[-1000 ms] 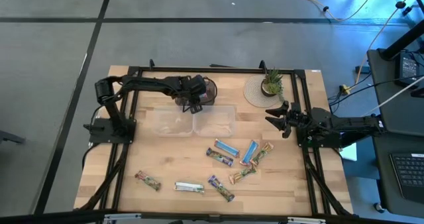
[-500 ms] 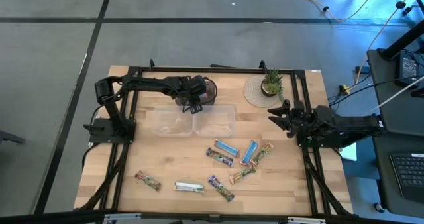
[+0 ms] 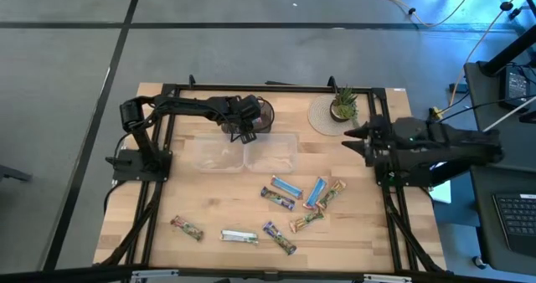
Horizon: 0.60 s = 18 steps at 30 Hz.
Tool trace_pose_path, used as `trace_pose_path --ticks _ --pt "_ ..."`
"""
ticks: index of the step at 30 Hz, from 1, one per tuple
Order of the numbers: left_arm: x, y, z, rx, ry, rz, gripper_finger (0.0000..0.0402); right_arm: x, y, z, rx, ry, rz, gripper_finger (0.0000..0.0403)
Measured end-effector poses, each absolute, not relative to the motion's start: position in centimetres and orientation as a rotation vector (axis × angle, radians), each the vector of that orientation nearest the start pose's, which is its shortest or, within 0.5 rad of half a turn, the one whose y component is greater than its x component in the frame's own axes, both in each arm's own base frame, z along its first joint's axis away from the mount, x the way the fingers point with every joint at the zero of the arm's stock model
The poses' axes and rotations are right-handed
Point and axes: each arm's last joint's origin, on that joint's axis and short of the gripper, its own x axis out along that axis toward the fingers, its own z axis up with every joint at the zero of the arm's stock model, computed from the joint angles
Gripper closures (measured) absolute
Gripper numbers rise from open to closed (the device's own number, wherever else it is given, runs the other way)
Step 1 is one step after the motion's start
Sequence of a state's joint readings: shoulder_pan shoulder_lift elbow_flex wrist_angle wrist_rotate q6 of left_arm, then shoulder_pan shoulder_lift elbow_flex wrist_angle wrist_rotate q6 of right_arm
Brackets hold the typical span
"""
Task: Pick and place Granola Bars by type
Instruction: Put the red granola bar into the black bin
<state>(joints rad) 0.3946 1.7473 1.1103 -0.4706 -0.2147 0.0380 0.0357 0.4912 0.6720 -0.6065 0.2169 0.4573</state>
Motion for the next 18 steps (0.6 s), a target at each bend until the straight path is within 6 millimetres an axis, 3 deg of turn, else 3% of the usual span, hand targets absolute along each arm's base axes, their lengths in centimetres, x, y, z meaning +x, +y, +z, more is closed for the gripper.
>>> trace_pose_path --ticks 10,18 --pt "31.4 13.6 18.0 -0.097 1.122 0.5 0.0281 15.0 0.1 32.9 0.447 0.734 -0.314 0.0192" --pt "31.3 13.6 18.1 -0.109 1.114 0.508 0.0209 17.8 1.0 31.6 0.433 0.954 -0.223 0.0192"
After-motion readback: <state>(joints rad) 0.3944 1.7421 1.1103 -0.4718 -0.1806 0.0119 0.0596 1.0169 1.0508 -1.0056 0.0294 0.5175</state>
